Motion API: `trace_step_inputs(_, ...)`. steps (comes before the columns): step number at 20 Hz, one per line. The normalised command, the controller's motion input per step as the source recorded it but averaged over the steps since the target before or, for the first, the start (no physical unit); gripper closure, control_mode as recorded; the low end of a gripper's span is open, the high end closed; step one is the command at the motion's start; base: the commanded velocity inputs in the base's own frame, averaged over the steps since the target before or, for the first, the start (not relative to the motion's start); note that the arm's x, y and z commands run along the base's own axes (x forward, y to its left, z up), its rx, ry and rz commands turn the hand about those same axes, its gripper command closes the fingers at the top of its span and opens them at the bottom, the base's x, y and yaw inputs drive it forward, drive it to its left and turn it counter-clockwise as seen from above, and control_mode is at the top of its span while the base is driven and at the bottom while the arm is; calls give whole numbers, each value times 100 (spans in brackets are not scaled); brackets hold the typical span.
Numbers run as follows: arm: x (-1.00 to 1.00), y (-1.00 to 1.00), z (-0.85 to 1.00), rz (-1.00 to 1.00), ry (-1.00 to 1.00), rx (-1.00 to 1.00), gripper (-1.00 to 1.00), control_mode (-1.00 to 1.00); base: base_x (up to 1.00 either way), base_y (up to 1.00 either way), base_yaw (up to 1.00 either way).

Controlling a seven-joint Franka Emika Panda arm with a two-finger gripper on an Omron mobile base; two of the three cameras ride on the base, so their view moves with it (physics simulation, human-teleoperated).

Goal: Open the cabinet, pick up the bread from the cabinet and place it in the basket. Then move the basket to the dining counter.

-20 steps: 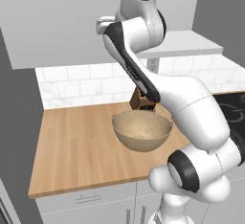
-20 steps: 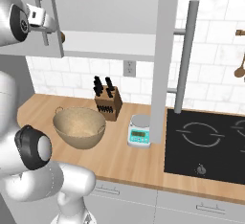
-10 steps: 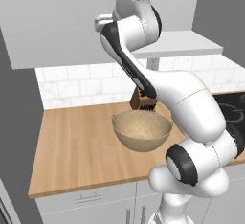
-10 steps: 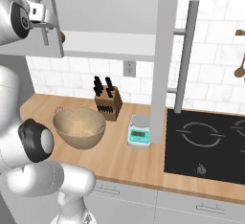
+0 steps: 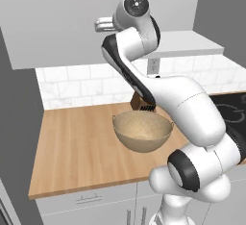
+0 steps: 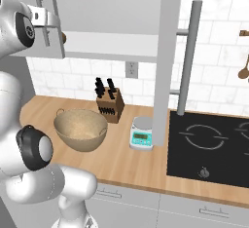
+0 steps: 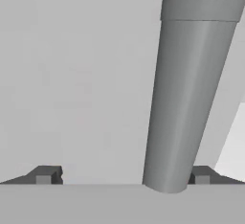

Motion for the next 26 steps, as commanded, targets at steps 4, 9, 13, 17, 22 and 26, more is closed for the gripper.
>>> trace_step_inputs(4, 70, -3, 0, 0, 0, 0, -100, -100, 0, 0, 0)
trace_step_inputs(9, 55, -1, -6, 0, -2, 0, 100, -100, 0, 0, 0)
trace_step_inputs(13, 50, 0, 0, 0, 0, 0, 100, -100, 0, 0, 0)
trace_step_inputs(17, 3, 0, 0, 2, -4, 0, 100, -100, 0, 0, 0)
trace_step_inputs(22, -8, 18, 5, 0, -6, 0, 100, -100, 0, 0, 0)
trace_step_inputs(26, -43, 50, 26, 0, -1, 0, 100, -100, 0, 0, 0)
